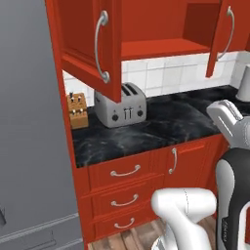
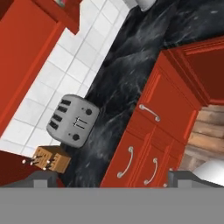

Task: Close all open cabinet doors.

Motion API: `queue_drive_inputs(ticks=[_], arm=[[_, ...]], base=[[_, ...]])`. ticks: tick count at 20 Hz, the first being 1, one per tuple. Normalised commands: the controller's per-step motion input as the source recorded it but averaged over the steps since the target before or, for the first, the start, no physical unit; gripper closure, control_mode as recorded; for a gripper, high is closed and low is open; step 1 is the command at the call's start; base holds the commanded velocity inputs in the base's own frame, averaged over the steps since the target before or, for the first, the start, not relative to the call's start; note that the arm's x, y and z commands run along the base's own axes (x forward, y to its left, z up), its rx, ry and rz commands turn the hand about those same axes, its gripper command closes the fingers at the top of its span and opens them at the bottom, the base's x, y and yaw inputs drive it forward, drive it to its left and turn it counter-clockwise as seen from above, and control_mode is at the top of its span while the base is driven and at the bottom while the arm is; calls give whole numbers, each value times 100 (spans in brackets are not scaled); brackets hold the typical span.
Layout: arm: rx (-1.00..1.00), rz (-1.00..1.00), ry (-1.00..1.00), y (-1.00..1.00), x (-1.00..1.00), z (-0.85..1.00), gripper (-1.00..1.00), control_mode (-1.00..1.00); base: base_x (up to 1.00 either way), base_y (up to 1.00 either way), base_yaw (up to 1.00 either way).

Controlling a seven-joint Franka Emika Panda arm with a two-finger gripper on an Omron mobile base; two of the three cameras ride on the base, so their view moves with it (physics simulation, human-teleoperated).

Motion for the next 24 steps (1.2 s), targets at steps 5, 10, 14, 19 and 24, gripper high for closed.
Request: queue_drive_inputs(ticks=[5,10,14,19,24], arm=[[0,0,0,0,0,0,-100,100],[0,0,0,0,0,0,-100,100],[0,0,0,0,0,0,-100,100],[0,0,0,0,0,0,-100,100],[0,0,0,0,0,0,-100,100]], base=[[65,-31,28],[51,-36,29],[29,-36,24],[26,-15,8],[46,-8,6]])
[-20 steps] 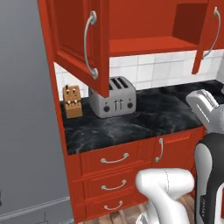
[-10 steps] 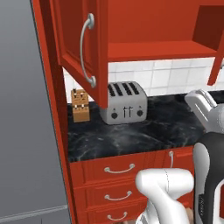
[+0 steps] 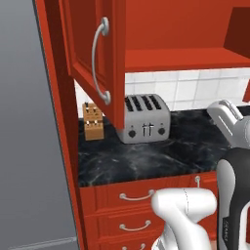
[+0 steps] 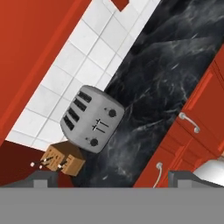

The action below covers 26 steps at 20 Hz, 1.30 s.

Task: Close all open cabinet doors.

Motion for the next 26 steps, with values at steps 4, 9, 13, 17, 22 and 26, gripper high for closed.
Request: queue_drive_inputs(ticks=[4,9,13,17,22,26], arm=[[0,0,0,0,0,0,-100,100],[0,0,0,0,0,0,-100,100],[0,0,0,0,0,0,-100,100],[0,0,0,0,0,0,-100,100],[0,0,0,0,0,0,-100,100],[0,0,0,0,0,0,-100,100]], base=[[43,-1,2],[24,-4,0],[25,0,-1],[26,0,-6],[26,0,-7],[12,-1,-2]])
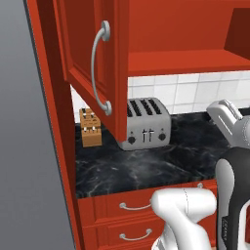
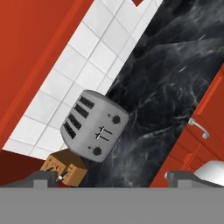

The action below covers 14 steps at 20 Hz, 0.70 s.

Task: Close all open cabinet doors.

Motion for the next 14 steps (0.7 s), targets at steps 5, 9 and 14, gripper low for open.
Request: queue_drive_inputs(ticks=[5,9,14], arm=[[0,0,0,0,0,0,-100,-100],[-1,6,-5,16,-35,-3,-100,-100],[-8,12,-19,28,-81,-1,-100,-100]], base=[[0,0,0],[0,0,0],[0,0,0]])
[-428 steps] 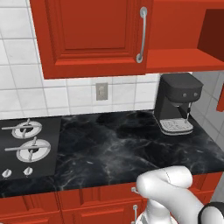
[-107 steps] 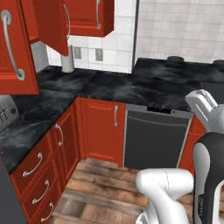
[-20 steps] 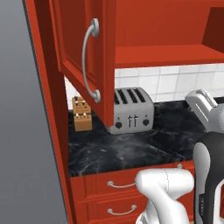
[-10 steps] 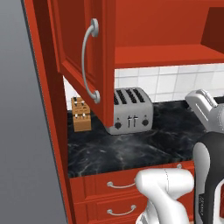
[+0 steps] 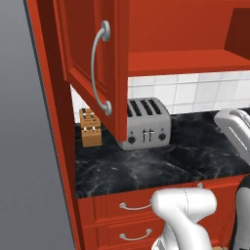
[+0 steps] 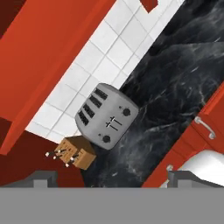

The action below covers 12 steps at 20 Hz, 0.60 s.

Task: Close all open cabinet doors.

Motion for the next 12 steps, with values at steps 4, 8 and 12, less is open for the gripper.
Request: queue_drive_inputs(ticks=[4,8,12], arm=[[-17,18,-22,22,-75,15,-100,-100],[-22,17,-15,40,-52,33,-100,-100],[-30,23,-28,55,-33,37,-100,-100]], base=[[0,0,0],[0,0,0],[0,0,0]])
